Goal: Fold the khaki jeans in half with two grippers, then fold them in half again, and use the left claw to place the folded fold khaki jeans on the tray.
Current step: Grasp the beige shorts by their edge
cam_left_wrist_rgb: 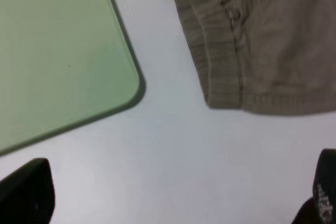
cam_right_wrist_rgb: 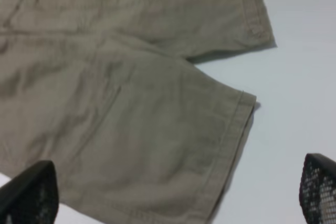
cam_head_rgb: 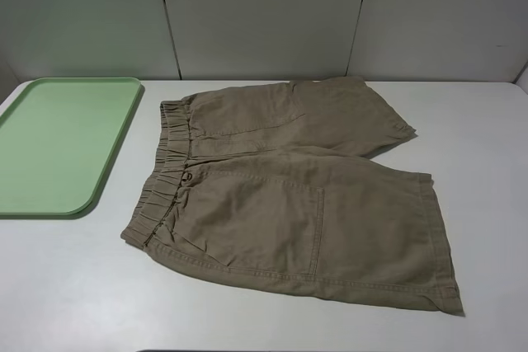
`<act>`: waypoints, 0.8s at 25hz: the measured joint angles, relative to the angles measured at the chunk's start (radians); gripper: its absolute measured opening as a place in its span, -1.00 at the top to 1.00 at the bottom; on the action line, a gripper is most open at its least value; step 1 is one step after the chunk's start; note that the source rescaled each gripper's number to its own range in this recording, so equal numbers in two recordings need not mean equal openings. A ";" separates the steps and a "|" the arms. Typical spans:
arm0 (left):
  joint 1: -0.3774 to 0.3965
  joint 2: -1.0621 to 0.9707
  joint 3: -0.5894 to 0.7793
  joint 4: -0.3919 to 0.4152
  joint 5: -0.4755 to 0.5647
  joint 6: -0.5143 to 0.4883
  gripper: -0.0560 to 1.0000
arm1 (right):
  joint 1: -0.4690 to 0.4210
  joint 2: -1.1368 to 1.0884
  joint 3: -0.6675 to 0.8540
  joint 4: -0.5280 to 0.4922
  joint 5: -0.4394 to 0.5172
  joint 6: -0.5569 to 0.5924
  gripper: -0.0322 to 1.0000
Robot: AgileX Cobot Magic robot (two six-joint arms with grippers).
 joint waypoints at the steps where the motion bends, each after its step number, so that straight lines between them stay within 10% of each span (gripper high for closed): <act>1: -0.010 0.043 -0.011 0.000 0.000 0.030 -0.97 | 0.000 0.049 -0.015 0.000 0.007 -0.027 -1.00; 11: -0.401 0.323 -0.032 0.224 0.019 0.087 -0.97 | 0.212 0.393 -0.100 -0.037 0.019 -0.146 -1.00; 20: -0.541 0.493 -0.032 0.261 0.022 0.160 -0.95 | 0.489 0.573 -0.100 -0.179 0.020 -0.176 -1.00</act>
